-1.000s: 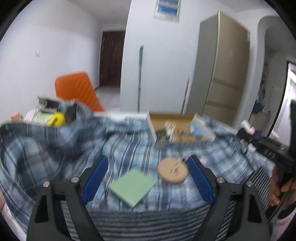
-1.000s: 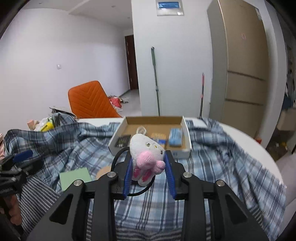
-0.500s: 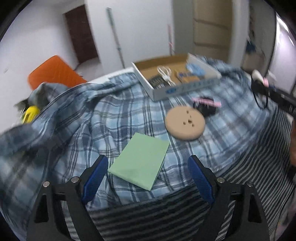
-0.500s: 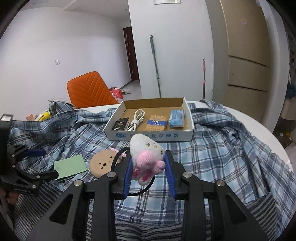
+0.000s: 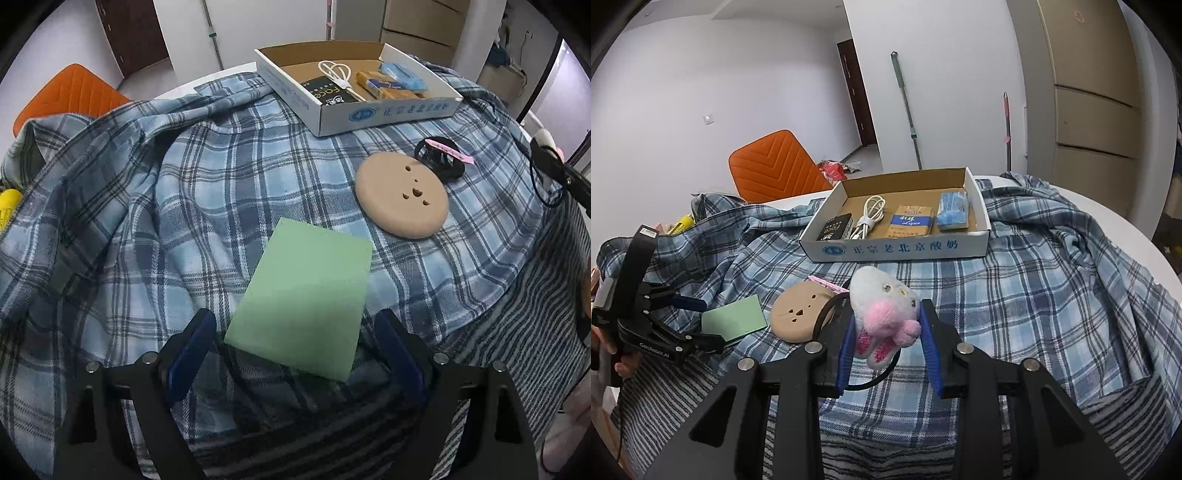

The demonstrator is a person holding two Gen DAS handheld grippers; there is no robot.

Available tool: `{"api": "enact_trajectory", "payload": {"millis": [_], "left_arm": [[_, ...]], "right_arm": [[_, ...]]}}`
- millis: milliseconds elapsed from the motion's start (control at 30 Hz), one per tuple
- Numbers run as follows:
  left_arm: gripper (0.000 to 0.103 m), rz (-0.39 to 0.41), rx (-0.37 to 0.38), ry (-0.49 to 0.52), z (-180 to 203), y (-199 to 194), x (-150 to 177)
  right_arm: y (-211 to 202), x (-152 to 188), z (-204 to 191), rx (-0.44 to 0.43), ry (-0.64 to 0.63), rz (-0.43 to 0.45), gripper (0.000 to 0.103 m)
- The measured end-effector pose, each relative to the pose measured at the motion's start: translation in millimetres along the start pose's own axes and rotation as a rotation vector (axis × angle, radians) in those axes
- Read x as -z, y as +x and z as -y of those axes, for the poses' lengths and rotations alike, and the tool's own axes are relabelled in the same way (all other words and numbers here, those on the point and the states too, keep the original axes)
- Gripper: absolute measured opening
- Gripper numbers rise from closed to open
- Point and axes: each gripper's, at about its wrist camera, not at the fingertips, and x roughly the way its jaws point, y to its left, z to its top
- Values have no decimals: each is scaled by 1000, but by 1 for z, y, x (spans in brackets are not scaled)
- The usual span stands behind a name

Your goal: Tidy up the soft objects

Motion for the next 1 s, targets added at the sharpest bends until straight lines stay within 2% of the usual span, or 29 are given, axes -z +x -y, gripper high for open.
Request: {"api": "enact_trajectory", "payload": {"millis": [267, 433, 633, 867, 933, 1000], "left_arm": [[89, -12, 29, -21, -5, 9, 2], [89, -15, 50, 15, 8, 6, 10], [89, 12, 19, 54, 16, -2, 11], [89, 0, -6, 70, 12, 9, 4], [74, -2, 0, 72, 13, 11, 4], [74, -12, 11, 44, 11, 12, 4]], "right_arm": [[2, 1, 1, -12, 8, -7, 32], [2, 1, 2, -10, 11, -6, 32], [3, 2, 1, -6, 5, -9, 32], [4, 2, 3, -9, 13, -16, 32], [5, 3, 3, -10, 14, -20, 32], [5, 3, 3, -10, 13, -23, 32]]}}
